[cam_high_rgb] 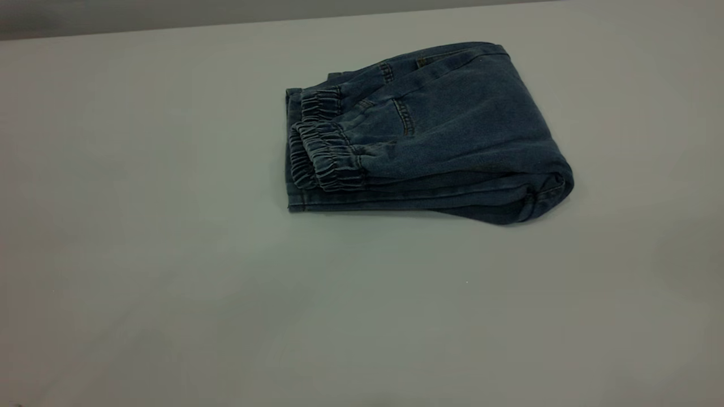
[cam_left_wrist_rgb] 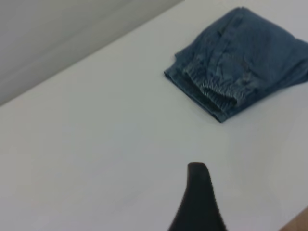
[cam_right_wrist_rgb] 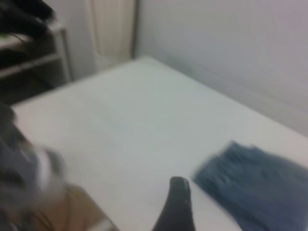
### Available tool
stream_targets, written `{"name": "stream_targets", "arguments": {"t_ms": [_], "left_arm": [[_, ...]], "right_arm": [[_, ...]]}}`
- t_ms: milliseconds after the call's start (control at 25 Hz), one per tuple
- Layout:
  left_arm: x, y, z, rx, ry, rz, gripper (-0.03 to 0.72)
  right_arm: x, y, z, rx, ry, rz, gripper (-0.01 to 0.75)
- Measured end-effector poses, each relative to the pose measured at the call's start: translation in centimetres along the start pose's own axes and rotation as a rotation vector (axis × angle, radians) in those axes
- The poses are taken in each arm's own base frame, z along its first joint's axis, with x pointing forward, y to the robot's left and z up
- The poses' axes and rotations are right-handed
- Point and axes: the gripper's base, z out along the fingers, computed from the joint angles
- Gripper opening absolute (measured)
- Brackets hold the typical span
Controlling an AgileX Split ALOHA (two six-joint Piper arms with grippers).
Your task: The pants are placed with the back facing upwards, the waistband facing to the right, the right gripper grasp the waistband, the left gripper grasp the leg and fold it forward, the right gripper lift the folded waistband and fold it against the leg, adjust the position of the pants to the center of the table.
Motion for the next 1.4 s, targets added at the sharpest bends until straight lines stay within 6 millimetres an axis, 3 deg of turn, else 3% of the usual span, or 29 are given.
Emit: {"name": "stream_targets", "arguments": {"t_ms": [200,480,680,1040,1400], "left_arm": [[2.5,-0.7,1.1,0.030,0.038,-0.005,0.505],[5.0,-2.0,4.3,0.097,0.171,-0.029,0.505],[6.7,-2.4,6.3,0.104,0.237,-0.028,0.505],[7.8,-2.8,8.2,0.096,0.228,-0.114,0.505],[7.8,-2.8,8.3,0.093,0.222,-0.113,0.505]], "right_arm": [[5.9,-1.0,0.5,0.179,0.012,0.014,0.556],[10.5,-3.0,3.2,0.295,0.123,0.077,0.556],[12.0,-3.6,4.7,0.300,0.165,0.091,0.556],[11.9,-3.7,4.7,0.306,0.155,0.085,0.556],[11.9,-3.7,4.7,0.305,0.157,0.086,0.556]]}}
